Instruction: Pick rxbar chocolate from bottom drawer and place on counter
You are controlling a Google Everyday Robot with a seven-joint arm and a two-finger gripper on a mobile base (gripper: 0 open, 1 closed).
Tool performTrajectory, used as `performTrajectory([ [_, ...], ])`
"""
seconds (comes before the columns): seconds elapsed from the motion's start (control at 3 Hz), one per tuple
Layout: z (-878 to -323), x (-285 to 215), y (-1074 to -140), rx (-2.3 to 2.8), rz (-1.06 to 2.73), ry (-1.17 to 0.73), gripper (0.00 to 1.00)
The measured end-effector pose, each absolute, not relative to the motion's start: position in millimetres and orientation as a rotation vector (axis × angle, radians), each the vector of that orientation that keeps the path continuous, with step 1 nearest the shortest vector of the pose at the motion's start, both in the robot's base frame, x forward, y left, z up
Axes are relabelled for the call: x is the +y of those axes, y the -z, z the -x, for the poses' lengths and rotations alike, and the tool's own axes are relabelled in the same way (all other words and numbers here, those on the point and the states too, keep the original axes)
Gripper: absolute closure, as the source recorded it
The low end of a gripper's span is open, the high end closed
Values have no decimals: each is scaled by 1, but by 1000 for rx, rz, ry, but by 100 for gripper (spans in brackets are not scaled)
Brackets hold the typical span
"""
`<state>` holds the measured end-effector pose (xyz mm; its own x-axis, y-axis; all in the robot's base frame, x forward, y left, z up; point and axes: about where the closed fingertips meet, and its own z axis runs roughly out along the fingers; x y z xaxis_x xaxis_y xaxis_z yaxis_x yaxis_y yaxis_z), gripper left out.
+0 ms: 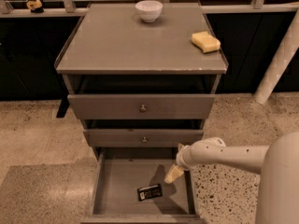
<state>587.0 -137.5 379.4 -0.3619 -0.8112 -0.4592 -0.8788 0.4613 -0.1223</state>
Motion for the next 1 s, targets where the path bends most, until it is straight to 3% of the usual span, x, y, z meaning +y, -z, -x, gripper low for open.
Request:
performTrajectory([
  [0.33,-596,-141,-343,2287,1397,-210,0],
  [1.0,-596,-128,-197,2357,1257,-521,0],
])
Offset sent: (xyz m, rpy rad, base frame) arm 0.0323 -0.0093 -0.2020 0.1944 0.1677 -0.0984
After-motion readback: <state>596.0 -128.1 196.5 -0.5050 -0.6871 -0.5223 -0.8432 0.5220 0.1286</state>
